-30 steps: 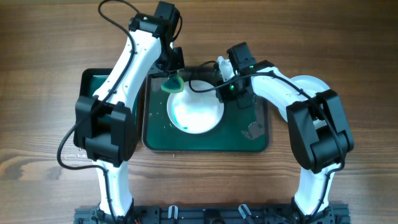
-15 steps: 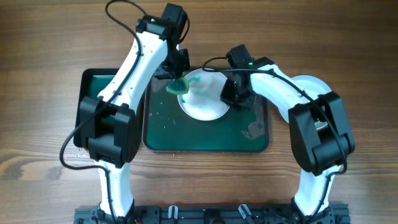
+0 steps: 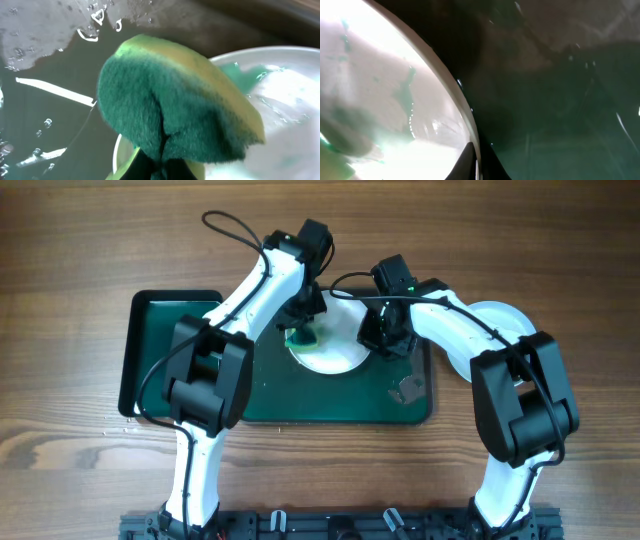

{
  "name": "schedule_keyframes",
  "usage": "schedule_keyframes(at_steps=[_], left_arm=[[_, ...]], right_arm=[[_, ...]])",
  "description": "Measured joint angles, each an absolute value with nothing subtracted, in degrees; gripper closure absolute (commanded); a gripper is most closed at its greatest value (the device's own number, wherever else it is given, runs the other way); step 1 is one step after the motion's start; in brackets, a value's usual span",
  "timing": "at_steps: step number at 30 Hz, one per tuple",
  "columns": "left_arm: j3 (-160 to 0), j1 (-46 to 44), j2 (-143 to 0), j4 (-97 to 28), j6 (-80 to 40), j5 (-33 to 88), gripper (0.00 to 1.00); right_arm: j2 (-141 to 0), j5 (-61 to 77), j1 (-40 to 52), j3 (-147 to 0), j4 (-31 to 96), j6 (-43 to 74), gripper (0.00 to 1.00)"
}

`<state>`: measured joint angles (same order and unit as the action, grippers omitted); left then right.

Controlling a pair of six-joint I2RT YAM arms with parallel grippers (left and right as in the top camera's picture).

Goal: Clean dirty plates on tray and stack at the side

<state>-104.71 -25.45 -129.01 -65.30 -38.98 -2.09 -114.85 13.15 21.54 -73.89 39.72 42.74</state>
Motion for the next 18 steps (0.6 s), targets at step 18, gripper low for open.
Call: schedule_keyframes(at_steps=[18], left_arm=[[-94.11,-32.49,-126.91,-56.73,-2.22,20.84,0.96]], right_arm=[[-114.78,14.52,20.56,-73.3,38.65,38.41,0.96]])
